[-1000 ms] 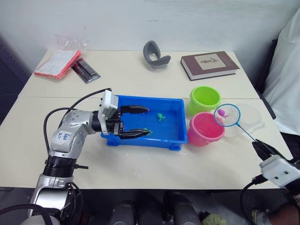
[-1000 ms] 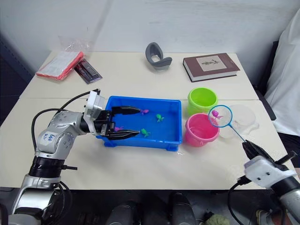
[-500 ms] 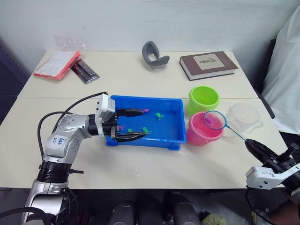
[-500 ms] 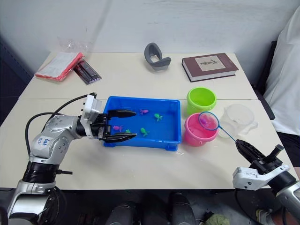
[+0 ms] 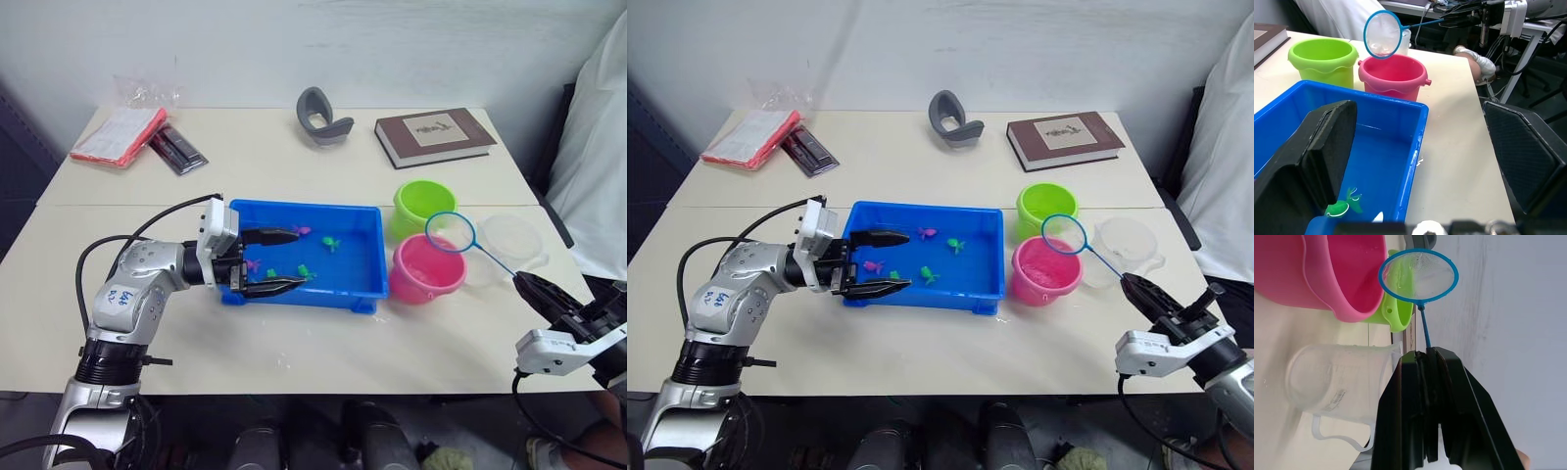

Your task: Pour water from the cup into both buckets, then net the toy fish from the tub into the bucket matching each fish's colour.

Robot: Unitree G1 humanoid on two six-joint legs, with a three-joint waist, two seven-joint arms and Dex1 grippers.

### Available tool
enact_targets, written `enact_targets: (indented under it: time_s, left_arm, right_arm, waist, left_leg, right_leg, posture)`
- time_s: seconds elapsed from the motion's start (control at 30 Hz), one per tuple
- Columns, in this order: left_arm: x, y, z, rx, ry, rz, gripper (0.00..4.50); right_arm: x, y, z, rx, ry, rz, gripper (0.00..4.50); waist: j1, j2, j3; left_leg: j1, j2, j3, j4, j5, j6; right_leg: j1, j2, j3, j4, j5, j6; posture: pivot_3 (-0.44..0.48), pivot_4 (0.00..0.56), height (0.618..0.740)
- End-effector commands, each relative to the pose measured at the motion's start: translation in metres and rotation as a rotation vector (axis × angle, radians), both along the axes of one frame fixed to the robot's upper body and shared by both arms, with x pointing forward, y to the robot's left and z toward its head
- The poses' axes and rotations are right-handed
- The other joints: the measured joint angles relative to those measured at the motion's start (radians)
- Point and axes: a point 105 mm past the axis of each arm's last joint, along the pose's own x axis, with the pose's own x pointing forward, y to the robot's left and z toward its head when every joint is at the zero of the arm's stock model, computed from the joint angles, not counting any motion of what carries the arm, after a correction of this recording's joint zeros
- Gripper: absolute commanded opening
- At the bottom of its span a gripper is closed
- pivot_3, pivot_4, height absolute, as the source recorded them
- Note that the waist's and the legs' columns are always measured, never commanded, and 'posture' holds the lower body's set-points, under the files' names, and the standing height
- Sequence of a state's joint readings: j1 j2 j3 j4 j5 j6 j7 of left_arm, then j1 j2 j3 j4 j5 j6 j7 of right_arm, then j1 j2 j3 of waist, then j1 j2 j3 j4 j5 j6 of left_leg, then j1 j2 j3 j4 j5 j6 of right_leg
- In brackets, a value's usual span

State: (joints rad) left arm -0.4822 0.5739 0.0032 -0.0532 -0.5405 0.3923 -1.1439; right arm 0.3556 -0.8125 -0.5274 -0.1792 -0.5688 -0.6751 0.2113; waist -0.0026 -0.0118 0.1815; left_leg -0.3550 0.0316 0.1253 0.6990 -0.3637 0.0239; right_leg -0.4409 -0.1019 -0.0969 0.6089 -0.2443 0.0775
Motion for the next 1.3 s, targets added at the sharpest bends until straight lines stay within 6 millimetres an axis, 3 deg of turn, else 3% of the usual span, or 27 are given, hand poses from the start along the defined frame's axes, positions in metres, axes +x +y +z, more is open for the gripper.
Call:
enact_targets:
  time_s: [0.03,0.17,0.23,0.33,0.4,0.47,0.57,0.67,0.77,0.83,1.0,1.3]
  left_arm:
    - [-0.002,0.007,0.009,-0.008,-0.054,0.023,4.44]
    - [-0.002,0.011,0.007,-0.002,-0.054,0.045,4.44]
    - [0.004,0.031,0.010,-0.039,-0.072,0.151,4.44]
    - [0.011,0.079,0.013,-0.066,-0.107,0.361,4.44]
    - [0.006,0.103,0.009,-0.032,-0.110,0.439,4.44]
    - [-0.002,0.125,0.007,0.003,-0.116,0.506,4.44]
    - [-0.010,0.141,0.008,0.029,-0.132,0.569,4.44]
    - [-0.014,0.146,0.011,0.042,-0.150,0.609,4.44]
    - [-0.017,0.145,0.015,0.042,-0.158,0.630,4.44]
    - [-0.018,0.143,0.015,0.044,-0.148,0.637,4.44]
    - [-0.012,0.146,0.014,0.087,-0.167,0.686,4.44]
    - [0.000,0.133,0.008,0.124,-0.081,0.605,4.44]
  right_arm:
    - [0.001,-0.001,0.027,0.100,-0.080,0.010,0.00]
    - [0.002,0.012,0.034,0.183,-0.064,0.077,0.00]
    - [0.008,0.037,0.041,0.404,0.040,0.191,0.00]
    - [0.026,0.077,0.063,0.859,0.227,0.350,0.00]
    - [0.037,0.101,0.070,0.963,0.358,0.429,0.00]
    - [0.048,0.126,0.063,1.020,0.568,0.443,0.00]
    - [0.056,0.147,0.049,1.056,0.806,0.384,0.00]
    - [0.064,0.155,0.031,1.029,0.970,0.243,0.00]
    - [0.065,0.163,0.026,0.997,1.050,0.244,0.00]
    - [0.067,0.163,0.011,0.946,1.101,0.189,0.00]
    - [0.074,0.174,-0.002,0.920,1.191,0.129,0.00]
    - [0.110,0.193,-0.019,0.966,1.210,-0.028,0.00]
  waist:
    - [-0.001,0.000,0.000]
    - [-0.002,0.000,0.000]
    - [-0.008,0.000,0.000]
    - [-0.030,-0.001,0.000]
    - [-0.035,-0.001,0.001]
    - [-0.030,-0.001,0.001]
    - [-0.010,-0.001,0.001]
    - [0.009,-0.001,0.001]
    - [0.013,-0.001,0.001]
    - [0.010,-0.001,0.000]
    - [-0.002,-0.001,0.000]
    - [-0.004,-0.001,0.000]
  left_leg:
    - [0.000,0.000,0.000,0.000,0.000,0.000]
    - [0.001,0.001,0.000,0.000,0.000,-0.001]
    - [0.001,0.001,0.000,0.000,0.000,-0.001]
    - [0.002,0.003,0.001,0.000,0.000,-0.001]
    - [0.003,0.006,0.000,0.000,0.001,-0.002]
    - [0.003,0.007,-0.001,0.000,0.001,-0.004]
    - [-0.001,0.007,-0.006,0.000,0.000,-0.005]
    - [-0.004,0.005,-0.008,0.000,0.000,-0.004]
    - [-0.006,0.002,-0.008,0.000,-0.002,0.000]
    - [-0.007,0.001,-0.007,0.000,-0.003,0.002]
    - [-0.011,0.000,-0.007,0.001,-0.003,0.003]
    - [-0.013,0.000,-0.005,0.001,-0.002,0.002]
  right_leg:
    - [0.000,0.000,0.001,0.000,0.000,0.000]
    - [0.000,0.001,0.003,0.000,0.000,0.000]
    - [0.000,0.001,0.003,0.001,0.000,0.000]
    - [0.000,0.000,0.004,0.003,0.000,-0.001]
    - [0.000,-0.002,0.004,0.003,-0.001,-0.003]
    - [0.000,-0.003,0.001,0.004,-0.001,-0.005]
    - [-0.002,-0.007,-0.007,0.005,-0.003,-0.009]
    - [-0.004,-0.010,-0.010,0.004,-0.004,-0.010]
    - [-0.004,-0.013,-0.010,0.002,-0.003,-0.008]
    - [-0.004,-0.014,-0.010,0.001,-0.002,-0.006]
    - [-0.006,-0.012,-0.012,0.001,0.000,-0.003]
    - [-0.008,-0.009,-0.019,0.002,0.001,-0.002]
  posture:
    - [0.000,0.150,0.740]
    - [0.000,0.150,0.740]
    - [0.000,0.150,0.740]
    - [0.000,0.150,0.740]
    - [0.000,0.150,0.740]
    - [0.000,0.150,0.740]
    - [0.000,0.150,0.740]
    - [0.000,0.150,0.740]
    - [0.000,0.150,0.740]
    - [0.000,0.150,0.740]
    - [0.000,0.150,0.740]
    - [0.000,0.150,0.740]
